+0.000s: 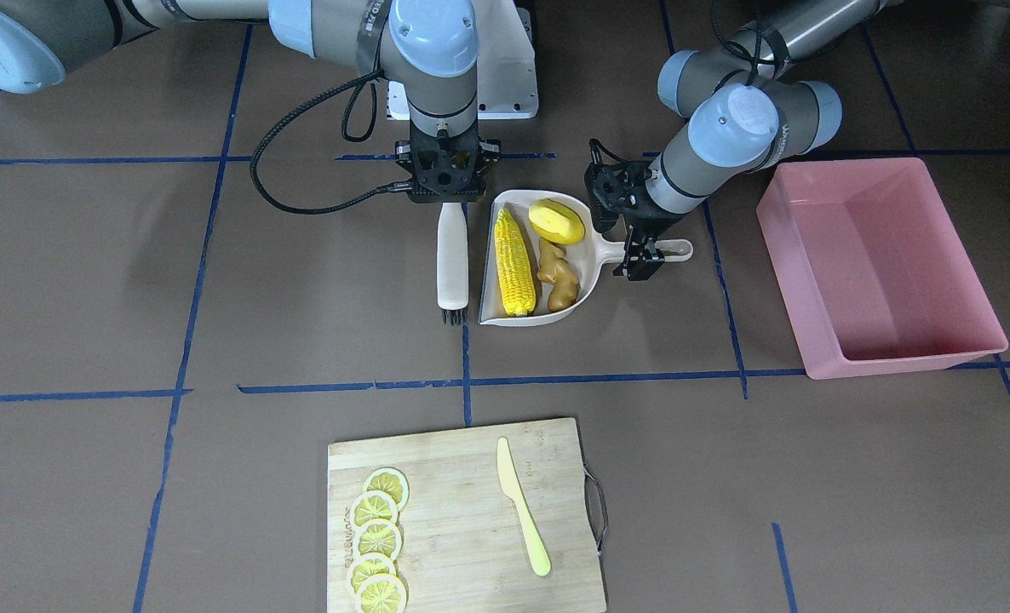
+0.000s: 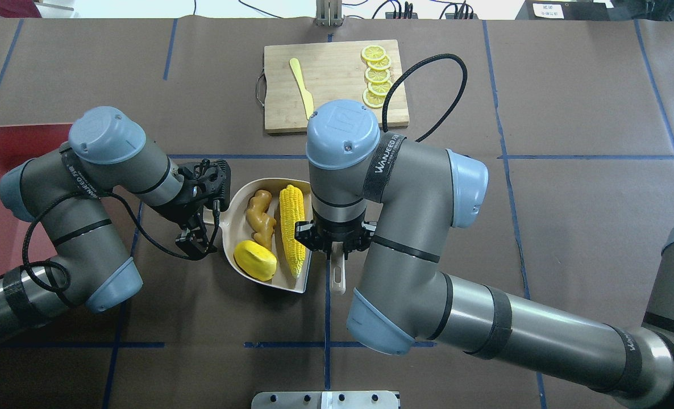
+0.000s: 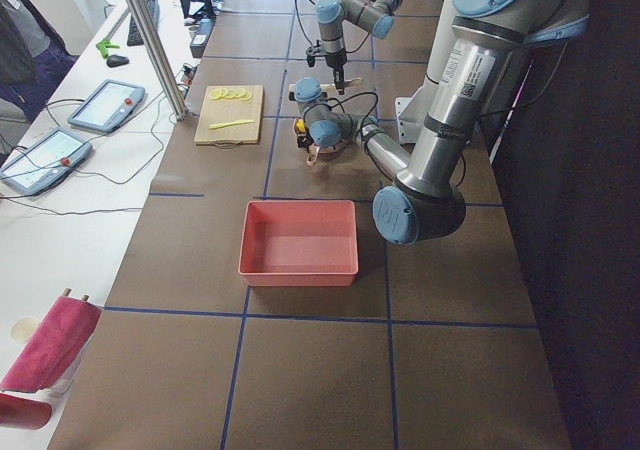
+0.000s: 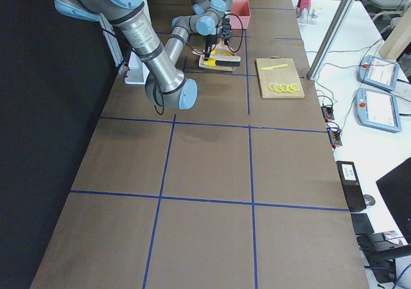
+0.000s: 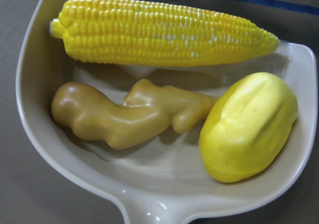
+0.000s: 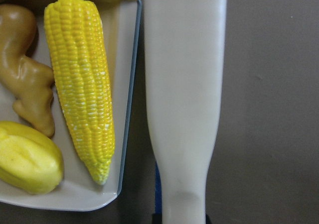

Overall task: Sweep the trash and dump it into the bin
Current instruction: 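Lift the brush with the right gripper and reposition it beside the dustpan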

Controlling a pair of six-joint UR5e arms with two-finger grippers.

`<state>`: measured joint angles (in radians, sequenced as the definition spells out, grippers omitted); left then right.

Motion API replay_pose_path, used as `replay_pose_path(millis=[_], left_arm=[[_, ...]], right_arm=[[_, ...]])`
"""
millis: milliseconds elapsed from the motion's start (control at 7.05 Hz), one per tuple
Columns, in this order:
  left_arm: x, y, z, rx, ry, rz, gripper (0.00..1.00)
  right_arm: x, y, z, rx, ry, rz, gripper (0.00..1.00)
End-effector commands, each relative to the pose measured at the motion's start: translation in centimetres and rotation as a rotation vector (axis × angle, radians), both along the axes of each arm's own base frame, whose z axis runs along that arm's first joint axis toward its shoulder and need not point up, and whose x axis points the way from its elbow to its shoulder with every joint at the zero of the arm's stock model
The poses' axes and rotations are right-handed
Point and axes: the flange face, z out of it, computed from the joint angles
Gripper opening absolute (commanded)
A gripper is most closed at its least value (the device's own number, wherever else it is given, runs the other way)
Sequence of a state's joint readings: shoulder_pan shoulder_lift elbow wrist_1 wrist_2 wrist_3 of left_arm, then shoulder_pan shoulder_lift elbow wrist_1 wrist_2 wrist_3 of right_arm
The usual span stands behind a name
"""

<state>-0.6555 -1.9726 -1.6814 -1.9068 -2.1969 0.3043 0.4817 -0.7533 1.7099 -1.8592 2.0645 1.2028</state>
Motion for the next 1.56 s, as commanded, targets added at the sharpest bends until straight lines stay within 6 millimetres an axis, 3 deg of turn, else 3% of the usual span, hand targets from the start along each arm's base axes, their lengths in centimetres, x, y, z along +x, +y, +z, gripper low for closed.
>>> replay_pose_path(millis=[0, 142, 284, 710, 1135, 1419], left_arm=[[-0.3, -0.4, 0.5, -0.002, -0.009, -0.006, 0.99], [-0.5, -0.4, 0.6, -0.004, -0.009, -0.008, 0.9], [-0.8, -0.8, 0.6, -0.007, -0.014, -0.018, 0.67], [-1.6, -1.1, 1.3, -0.012, -0.02, -0.029, 0.49], [-2.6, -1.4, 2.0, -0.018, -0.026, -0.044, 0.07], [-3.1, -1.1, 1.5, -0.017, -0.013, -0.049, 0.0]], right_arm=[[3.0, 0.7, 1.1, 0.011, -0.021, 0.012, 0.0], [4.0, 0.6, 1.3, 0.014, -0.027, 0.019, 0.0], [4.2, 0.6, 1.4, 0.009, -0.016, 0.022, 0.0], [4.6, 0.1, 1.6, 0.008, -0.014, 0.029, 0.0], [5.2, 0.2, 2.1, 0.009, -0.013, 0.031, 0.0], [5.3, 0.1, 2.1, 0.009, -0.013, 0.033, 0.0]])
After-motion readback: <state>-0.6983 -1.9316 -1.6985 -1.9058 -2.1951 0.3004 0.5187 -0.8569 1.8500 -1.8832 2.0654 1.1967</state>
